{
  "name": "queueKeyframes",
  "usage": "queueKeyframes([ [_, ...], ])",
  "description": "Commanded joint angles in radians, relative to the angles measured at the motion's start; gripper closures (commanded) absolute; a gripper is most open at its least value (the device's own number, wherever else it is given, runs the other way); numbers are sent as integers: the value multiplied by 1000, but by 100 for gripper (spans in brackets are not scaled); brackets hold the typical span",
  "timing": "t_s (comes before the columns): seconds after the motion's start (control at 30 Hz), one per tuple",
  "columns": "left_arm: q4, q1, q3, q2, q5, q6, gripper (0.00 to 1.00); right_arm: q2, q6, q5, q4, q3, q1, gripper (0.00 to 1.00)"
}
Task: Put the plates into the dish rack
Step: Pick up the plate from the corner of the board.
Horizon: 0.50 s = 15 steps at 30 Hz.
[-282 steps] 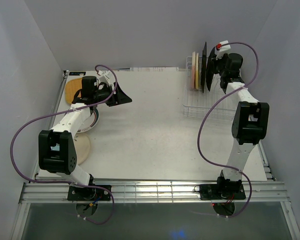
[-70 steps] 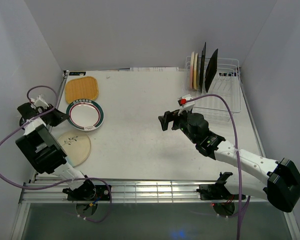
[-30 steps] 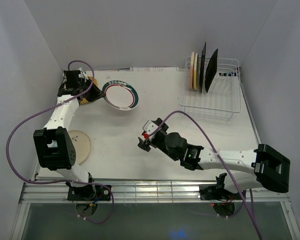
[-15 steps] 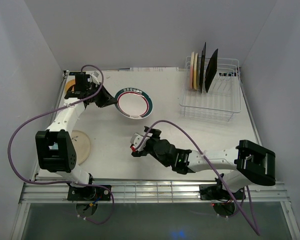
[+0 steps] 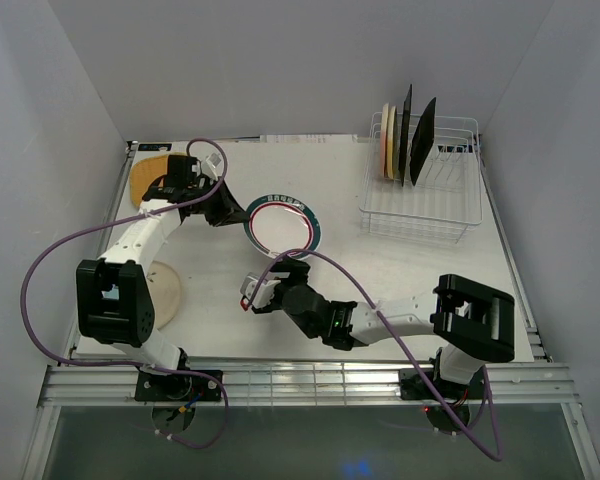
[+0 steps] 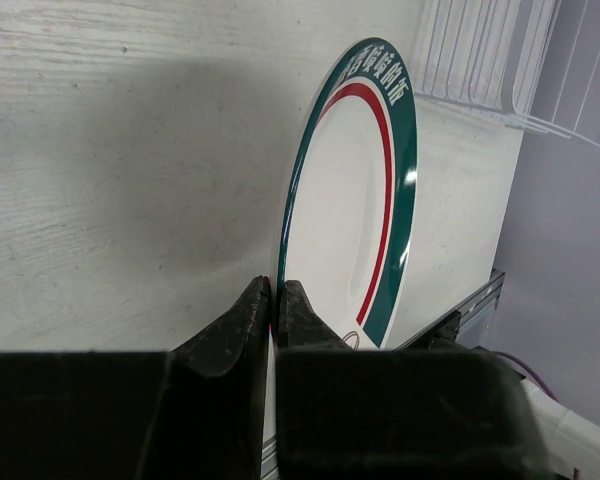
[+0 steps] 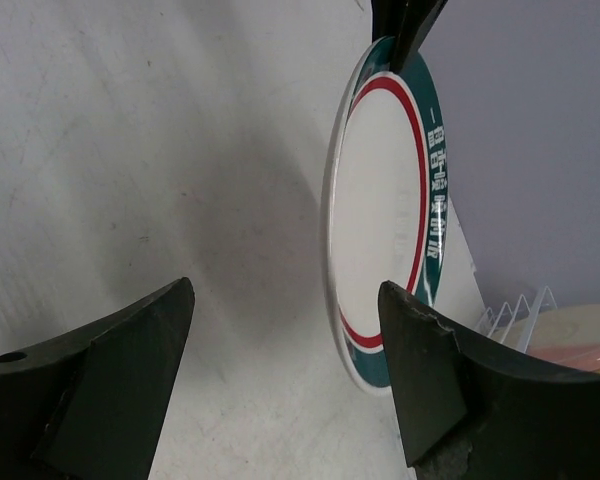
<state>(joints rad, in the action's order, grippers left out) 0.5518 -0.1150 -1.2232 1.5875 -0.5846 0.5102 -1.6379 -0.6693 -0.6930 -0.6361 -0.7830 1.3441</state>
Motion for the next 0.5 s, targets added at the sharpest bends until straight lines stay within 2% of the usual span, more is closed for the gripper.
queueKeyframes([
  [0.0, 7, -23, -16, -67, -32, -35, 100, -14, -33, -51, -40, -55, 6, 20],
  [0.3, 28, -46, -15, -67, -17, -67, 100, -31, -81, -92, -73, -59, 6, 20],
  [0.47, 37, -49, -16, -72, -31, -82, 100, -56, -92, -99, -66, -68, 4, 25],
])
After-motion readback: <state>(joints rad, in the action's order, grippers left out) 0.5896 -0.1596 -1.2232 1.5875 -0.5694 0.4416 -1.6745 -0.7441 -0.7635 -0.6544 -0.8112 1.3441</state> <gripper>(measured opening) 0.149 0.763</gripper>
